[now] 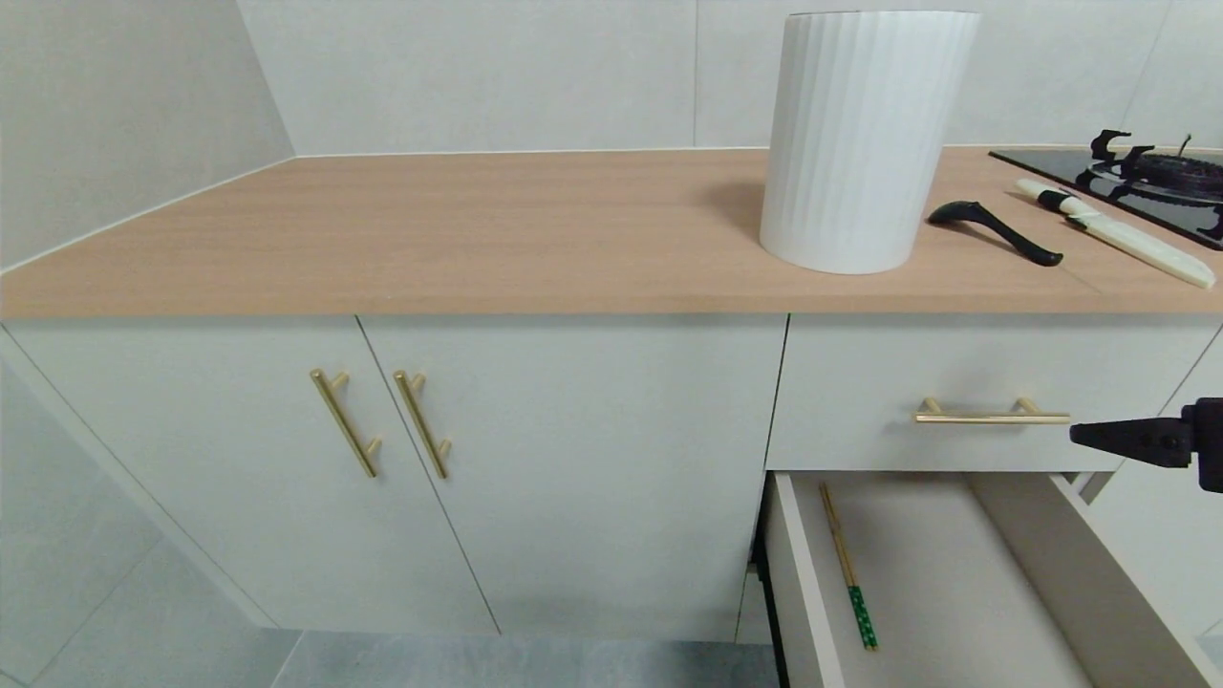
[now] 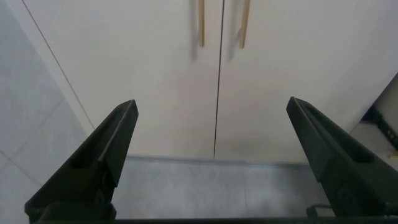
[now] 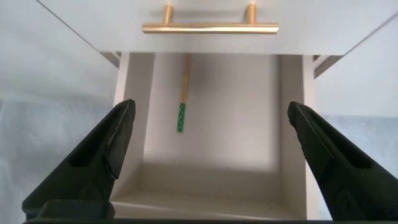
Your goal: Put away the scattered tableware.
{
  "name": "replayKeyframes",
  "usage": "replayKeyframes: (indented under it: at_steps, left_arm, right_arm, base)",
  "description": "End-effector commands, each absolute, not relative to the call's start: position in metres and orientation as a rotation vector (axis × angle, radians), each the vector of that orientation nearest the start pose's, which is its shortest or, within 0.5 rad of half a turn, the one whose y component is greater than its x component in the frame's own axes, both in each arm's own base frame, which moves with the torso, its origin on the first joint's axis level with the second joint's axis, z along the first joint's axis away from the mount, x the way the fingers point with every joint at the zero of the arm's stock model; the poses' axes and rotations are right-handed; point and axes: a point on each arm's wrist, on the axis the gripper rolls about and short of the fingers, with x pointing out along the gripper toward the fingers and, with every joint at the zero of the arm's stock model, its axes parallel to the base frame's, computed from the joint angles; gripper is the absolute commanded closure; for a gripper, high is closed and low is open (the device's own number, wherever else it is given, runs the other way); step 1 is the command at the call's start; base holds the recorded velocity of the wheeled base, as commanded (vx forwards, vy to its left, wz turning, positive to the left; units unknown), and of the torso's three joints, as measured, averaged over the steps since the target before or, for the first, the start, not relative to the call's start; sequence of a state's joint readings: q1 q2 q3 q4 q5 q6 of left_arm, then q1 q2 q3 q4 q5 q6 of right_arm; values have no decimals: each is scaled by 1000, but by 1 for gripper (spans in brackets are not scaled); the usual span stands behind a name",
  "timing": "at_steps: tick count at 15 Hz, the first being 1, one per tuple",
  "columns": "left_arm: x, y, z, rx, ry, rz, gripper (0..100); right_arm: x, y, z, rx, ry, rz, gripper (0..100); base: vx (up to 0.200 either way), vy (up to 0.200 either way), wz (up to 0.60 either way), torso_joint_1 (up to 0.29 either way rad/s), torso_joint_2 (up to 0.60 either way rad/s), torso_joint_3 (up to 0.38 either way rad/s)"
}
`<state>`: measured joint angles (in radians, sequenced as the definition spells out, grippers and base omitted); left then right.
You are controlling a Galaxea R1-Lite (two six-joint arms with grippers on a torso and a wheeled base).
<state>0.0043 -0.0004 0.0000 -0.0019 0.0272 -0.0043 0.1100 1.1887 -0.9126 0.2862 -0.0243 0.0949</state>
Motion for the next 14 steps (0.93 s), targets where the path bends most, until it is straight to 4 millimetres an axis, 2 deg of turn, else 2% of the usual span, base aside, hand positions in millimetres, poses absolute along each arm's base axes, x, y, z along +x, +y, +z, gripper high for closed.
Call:
replayKeyframes:
  at_steps: [1,12,14]
  left_arm:
    - [-23,1,76,-6,-3,32,0]
    - [-23,1,76,-5,-3,32,0]
    - [-23,1,76,-5,-3,32,0]
  right_arm:
    - [161,17,249,52,562,58,0]
    - [158,18,243,22,572,74,0]
    - [160,18,241,-3,559,84,0]
  base:
    - [0,0,0,139,-510,-325]
    - [0,0,0,171,-486,-296]
    - [0,0,0,105,-242,-142]
